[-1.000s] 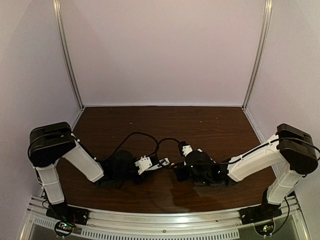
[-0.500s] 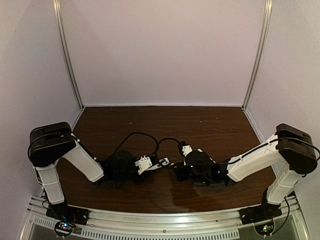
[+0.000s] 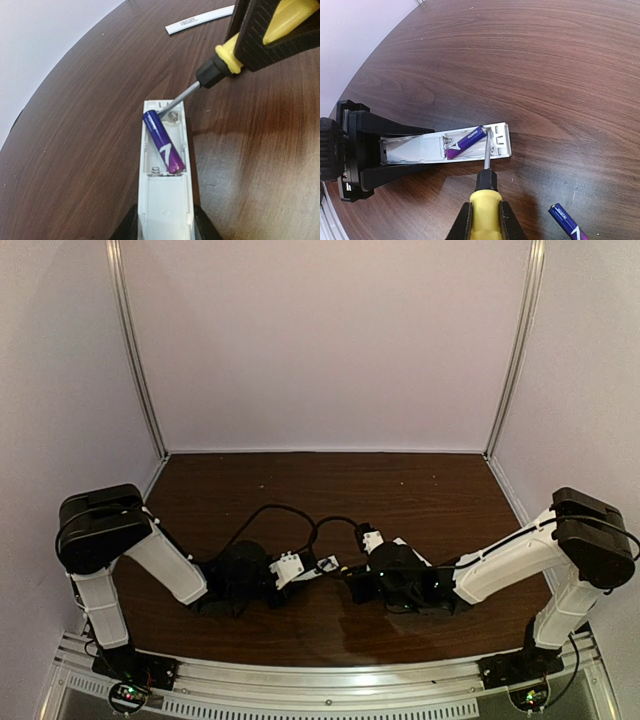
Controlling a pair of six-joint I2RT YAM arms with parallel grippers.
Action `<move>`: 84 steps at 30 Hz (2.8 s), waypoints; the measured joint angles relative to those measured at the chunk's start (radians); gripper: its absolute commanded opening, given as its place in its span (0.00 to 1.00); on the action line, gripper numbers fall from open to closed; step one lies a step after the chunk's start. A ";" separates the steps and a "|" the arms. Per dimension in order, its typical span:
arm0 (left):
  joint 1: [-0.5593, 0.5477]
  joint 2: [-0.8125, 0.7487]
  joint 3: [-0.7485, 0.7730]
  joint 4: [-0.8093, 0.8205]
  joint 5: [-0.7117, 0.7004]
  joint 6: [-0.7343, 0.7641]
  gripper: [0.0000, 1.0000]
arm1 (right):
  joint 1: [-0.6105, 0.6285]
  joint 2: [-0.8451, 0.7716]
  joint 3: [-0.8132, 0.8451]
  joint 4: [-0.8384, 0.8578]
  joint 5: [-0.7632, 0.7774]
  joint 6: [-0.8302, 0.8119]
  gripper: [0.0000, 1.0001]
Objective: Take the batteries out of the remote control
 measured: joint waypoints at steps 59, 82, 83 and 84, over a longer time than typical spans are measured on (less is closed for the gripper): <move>-0.002 0.002 0.018 0.097 0.028 -0.086 0.00 | 0.120 -0.373 -0.024 -0.349 0.174 0.048 0.00; -0.002 0.002 0.165 -0.227 -0.510 -0.819 0.00 | 0.120 -0.489 -0.116 -0.370 0.280 0.102 0.00; -0.002 0.003 0.165 -0.237 -0.520 -0.844 0.00 | 0.120 -0.485 -0.116 -0.369 0.280 0.103 0.00; -0.002 0.003 0.165 -0.246 -0.530 -0.868 0.00 | 0.120 -0.481 -0.116 -0.369 0.280 0.104 0.00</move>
